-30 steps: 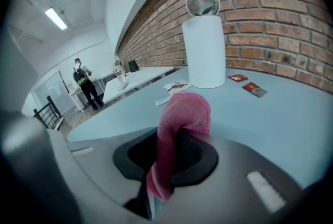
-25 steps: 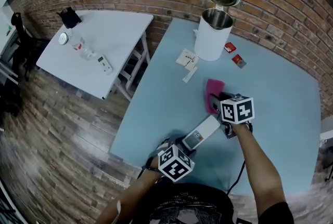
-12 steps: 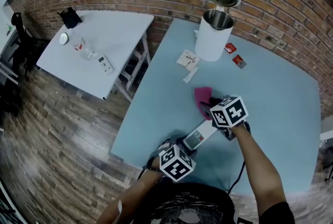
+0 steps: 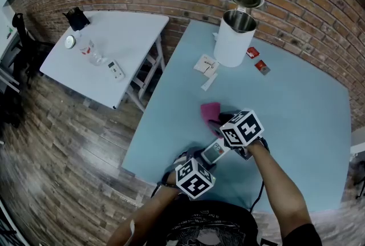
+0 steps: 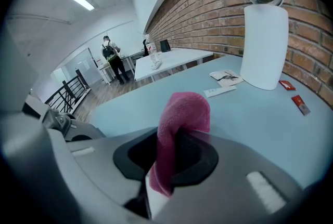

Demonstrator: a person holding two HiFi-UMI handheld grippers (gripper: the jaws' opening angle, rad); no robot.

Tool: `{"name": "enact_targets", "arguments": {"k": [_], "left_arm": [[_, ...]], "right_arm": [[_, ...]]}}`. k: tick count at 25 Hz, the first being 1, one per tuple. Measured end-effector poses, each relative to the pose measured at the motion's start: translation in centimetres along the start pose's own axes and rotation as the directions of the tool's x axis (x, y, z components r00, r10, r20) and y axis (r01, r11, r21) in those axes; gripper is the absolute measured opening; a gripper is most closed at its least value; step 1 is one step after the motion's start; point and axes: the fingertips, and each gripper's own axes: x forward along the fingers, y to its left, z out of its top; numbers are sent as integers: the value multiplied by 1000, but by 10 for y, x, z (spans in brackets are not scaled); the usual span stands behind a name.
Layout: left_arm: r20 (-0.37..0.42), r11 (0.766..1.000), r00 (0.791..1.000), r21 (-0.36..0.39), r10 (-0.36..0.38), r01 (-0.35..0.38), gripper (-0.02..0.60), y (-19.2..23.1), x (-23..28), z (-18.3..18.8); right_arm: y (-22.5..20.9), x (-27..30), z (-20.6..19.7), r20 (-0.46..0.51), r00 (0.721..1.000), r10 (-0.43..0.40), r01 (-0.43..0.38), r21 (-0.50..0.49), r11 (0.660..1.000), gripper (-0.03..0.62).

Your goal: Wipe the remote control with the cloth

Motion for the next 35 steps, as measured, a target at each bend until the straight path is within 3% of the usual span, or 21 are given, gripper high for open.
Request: {"name": "enact_targets", "arguments": {"k": [9,19,23,27,31,35], "left_arm": [[1,1000,1000,-2,3,-3,284,1,0,0],[2,1000,1000,-4,7,-7,283,1,0,-2],[6,1000,1000,-16,1,-1,281,2,0,-5],[15,996,1000,-85,-25,26,279,4,-1,-4],[76,960,993,-259,-92,109,279,8,-8,3],[145,880,976,-427,-161,209,279,12,-10,7]], "right_arm": [[38,9,2,-11,997,73,-73,-28,997,67],[66,15,2,30,991,133,-133,16,991,67],[50,1,8,159,986,55,-65,58,996,67],[15,-40,12,329,941,-78,21,172,985,67],[-13,-79,0,417,891,-181,72,264,962,67],[-36,-110,-18,479,834,-272,103,350,931,67]]}}
